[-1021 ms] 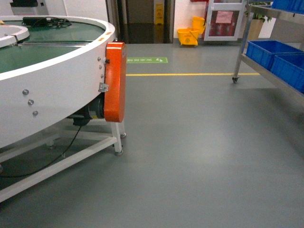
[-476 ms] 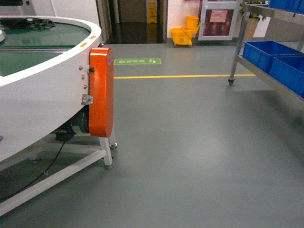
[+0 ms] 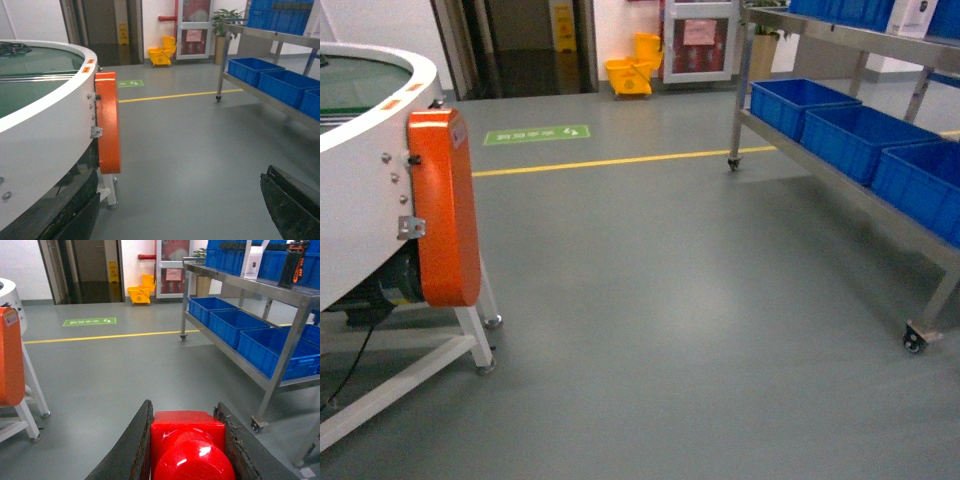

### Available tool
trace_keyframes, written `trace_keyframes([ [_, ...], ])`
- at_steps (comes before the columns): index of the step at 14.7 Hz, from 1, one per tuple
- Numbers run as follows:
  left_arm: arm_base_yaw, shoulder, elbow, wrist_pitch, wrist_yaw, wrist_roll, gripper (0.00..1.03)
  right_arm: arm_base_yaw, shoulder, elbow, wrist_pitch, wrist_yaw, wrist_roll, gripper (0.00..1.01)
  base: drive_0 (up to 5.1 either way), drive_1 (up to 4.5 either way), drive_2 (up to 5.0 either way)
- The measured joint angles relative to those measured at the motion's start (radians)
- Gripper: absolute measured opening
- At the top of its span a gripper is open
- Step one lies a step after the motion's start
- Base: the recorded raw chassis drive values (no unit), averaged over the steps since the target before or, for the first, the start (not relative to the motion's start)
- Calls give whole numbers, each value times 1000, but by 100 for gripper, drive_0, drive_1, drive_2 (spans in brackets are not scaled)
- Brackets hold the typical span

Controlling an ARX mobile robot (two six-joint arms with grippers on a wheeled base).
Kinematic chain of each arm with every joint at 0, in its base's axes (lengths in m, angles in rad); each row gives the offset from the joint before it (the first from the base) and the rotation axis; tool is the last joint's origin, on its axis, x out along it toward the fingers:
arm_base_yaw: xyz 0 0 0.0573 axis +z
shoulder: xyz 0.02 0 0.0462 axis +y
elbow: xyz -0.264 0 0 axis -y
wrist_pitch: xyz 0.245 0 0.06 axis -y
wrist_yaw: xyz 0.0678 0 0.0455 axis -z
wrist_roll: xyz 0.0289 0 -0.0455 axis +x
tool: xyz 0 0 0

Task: Pick red block from blue box to shelf

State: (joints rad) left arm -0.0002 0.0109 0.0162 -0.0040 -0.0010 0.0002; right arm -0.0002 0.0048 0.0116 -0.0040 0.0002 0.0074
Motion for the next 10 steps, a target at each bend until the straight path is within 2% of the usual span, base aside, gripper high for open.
trace_keyframes([
  [10,0,0,0,0,0,0,98,0,0,0,0,0,0,28,-155,-155,-155],
])
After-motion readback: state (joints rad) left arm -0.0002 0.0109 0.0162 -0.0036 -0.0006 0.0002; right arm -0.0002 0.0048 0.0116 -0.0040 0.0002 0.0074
